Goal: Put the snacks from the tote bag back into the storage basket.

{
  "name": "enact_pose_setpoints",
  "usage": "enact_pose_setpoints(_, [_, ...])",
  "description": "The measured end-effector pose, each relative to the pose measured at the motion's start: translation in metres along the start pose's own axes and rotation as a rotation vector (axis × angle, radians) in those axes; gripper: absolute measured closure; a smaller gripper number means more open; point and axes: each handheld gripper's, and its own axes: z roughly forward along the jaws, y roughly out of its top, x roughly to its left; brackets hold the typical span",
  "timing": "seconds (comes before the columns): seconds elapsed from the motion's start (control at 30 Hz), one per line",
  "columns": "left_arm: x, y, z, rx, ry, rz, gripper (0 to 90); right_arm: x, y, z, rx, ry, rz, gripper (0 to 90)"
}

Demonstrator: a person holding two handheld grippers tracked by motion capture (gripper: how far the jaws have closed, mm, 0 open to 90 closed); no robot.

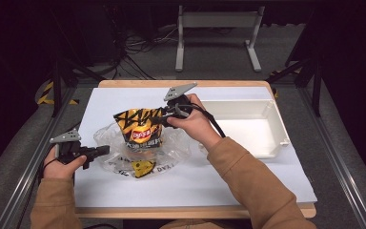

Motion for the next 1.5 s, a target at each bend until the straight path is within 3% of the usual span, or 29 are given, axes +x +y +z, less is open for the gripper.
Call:
enact_pose_setpoints(0.03, [0.001, 0.0, 0.0, 0.003, 0.004, 0.014, 89.8, 0.001, 0.0, 0.0, 0.004, 0.007, -0.003, 79.0])
enact_pose_setpoints(0.1, [0.0, 0.0, 0.002, 0.0, 0.0, -0.002, 89.8, 0.002, 0.001, 0.0, 0.009, 0.014, -0.007, 85.3])
enact_pose_setpoints(0.17, [0.001, 0.0, 0.002, 0.001, 0.005, 0.01, 89.8, 0.003, 0.001, -0.001, 0.008, 0.02, -0.008, 86.3])
enact_pose_setpoints(0.2, [0.001, -0.001, 0.003, 0.0, 0.002, -0.004, 89.8, 0.005, 0.002, -0.001, 0.003, 0.031, 0.002, 89.8])
enact_pose_setpoints(0.47, [0.002, -0.002, 0.011, 0.006, -0.001, 0.011, 89.8, 0.01, 0.007, -0.005, -0.043, 0.065, 0.052, 90.0])
enact_pose_setpoints(0.83, [-0.001, -0.002, 0.022, 0.033, 0.002, 0.022, 89.8, 0.018, 0.021, -0.019, -0.143, 0.109, 0.126, 90.0])
enact_pose_setpoints(0.9, [-0.001, -0.001, 0.024, 0.044, 0.01, 0.044, 89.8, 0.018, 0.023, -0.021, -0.16, 0.112, 0.141, 90.0])
enact_pose_setpoints(1.07, [-0.003, -0.001, 0.027, 0.055, 0.002, 0.036, 89.7, 0.018, 0.029, -0.026, -0.218, 0.145, 0.194, 90.0])
enact_pose_setpoints(1.5, [-0.002, 0.0, 0.025, 0.04, 0.017, 0.042, 88.5, 0.021, 0.048, -0.042, -0.266, 0.139, 0.196, 90.0])
